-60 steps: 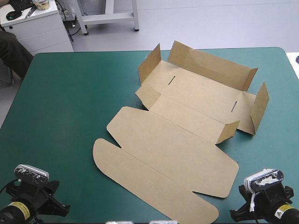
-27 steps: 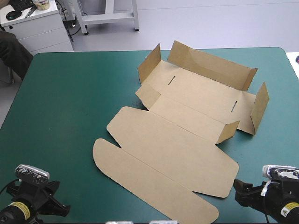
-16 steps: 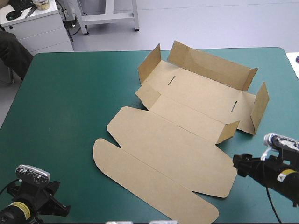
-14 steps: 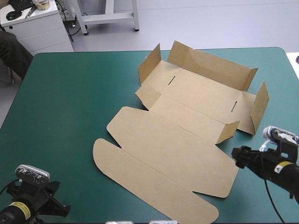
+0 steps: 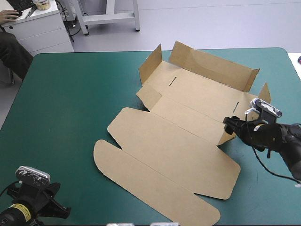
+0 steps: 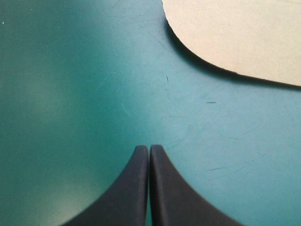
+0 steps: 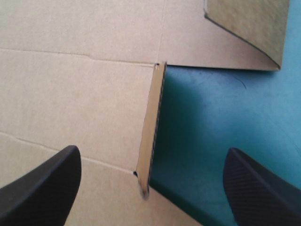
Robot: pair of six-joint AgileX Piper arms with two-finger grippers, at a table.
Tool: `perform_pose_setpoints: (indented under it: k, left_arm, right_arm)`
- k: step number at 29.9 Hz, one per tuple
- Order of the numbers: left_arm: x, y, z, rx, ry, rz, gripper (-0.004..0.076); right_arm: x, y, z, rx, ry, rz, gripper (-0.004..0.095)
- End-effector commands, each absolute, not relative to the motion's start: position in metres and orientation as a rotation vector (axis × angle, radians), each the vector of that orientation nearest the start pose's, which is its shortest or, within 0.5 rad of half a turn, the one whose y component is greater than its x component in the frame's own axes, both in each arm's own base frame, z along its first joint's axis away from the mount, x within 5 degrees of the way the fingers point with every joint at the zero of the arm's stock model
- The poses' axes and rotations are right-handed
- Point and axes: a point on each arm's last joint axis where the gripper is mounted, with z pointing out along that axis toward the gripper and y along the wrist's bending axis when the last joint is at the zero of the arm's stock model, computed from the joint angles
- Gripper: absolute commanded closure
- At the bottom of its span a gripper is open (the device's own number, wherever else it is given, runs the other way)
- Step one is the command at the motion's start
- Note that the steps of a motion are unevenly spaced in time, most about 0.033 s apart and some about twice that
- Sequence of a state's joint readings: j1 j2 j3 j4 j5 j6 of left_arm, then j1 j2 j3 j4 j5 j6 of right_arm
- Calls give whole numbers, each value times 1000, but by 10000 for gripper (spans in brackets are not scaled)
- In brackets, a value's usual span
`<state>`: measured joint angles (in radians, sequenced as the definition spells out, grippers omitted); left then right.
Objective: Fold the box
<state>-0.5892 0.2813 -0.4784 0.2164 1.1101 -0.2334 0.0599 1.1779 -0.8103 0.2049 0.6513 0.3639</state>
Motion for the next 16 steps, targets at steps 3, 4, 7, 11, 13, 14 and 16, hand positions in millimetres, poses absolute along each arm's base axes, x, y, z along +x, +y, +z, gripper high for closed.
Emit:
perform_pose_setpoints:
  k: [3, 4, 7, 11, 13, 14, 16]
  left_arm:
    - [43, -7, 276, 429, 2258, -138, 734]
    - [43, -7, 276, 429, 2258, -138, 734]
    - [43, -7, 276, 429, 2258, -138, 734]
    - [43, -7, 276, 429, 2258, -138, 734]
    - [43, -7, 276, 429, 2258, -138, 734]
    - [43, -7, 276, 429, 2258, -138, 734]
    - [43, -7, 276, 429, 2258, -138, 734]
  right_arm:
    - [266, 28, 286, 533, 2414, 411, 177]
    - [270, 28, 284, 536, 2425, 409, 190]
    - [280, 29, 278, 548, 2449, 411, 246]
    - [286, 31, 271, 578, 2474, 430, 378]
    - [287, 32, 268, 586, 2491, 432, 467]
    - [288, 32, 265, 591, 2502, 433, 525]
    - [287, 32, 265, 586, 2511, 430, 643]
